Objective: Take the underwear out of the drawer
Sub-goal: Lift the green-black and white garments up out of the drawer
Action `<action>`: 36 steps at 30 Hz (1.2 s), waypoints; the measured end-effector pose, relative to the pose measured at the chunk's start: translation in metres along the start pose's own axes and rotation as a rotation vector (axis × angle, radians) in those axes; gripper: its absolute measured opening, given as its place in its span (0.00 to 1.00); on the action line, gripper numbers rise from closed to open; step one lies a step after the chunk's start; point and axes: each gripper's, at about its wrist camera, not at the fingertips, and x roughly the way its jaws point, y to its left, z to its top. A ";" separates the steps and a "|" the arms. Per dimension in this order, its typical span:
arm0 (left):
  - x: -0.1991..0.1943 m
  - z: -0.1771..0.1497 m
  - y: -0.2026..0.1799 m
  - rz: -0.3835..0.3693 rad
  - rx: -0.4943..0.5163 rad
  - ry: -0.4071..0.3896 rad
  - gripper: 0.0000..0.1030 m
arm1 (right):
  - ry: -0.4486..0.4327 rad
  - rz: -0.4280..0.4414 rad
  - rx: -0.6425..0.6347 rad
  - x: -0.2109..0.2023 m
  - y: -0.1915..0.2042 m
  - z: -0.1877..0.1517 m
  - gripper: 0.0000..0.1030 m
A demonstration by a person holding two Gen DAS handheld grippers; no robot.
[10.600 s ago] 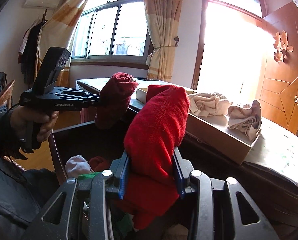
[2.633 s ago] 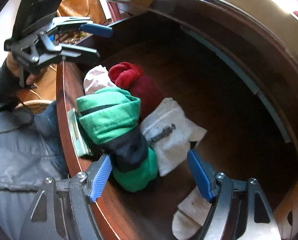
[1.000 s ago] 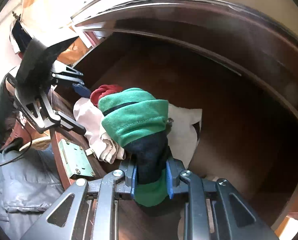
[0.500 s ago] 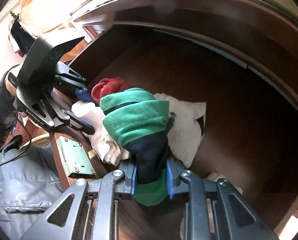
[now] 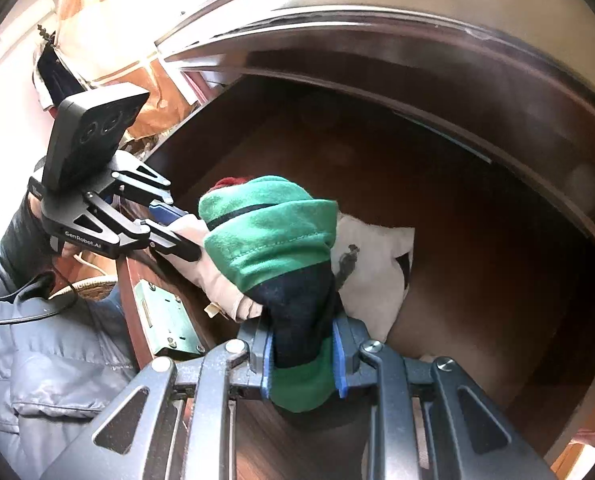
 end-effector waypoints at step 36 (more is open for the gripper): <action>-0.029 -0.023 -0.002 0.035 0.010 -0.387 0.14 | -0.221 -0.024 0.022 -0.059 -0.011 -0.028 0.24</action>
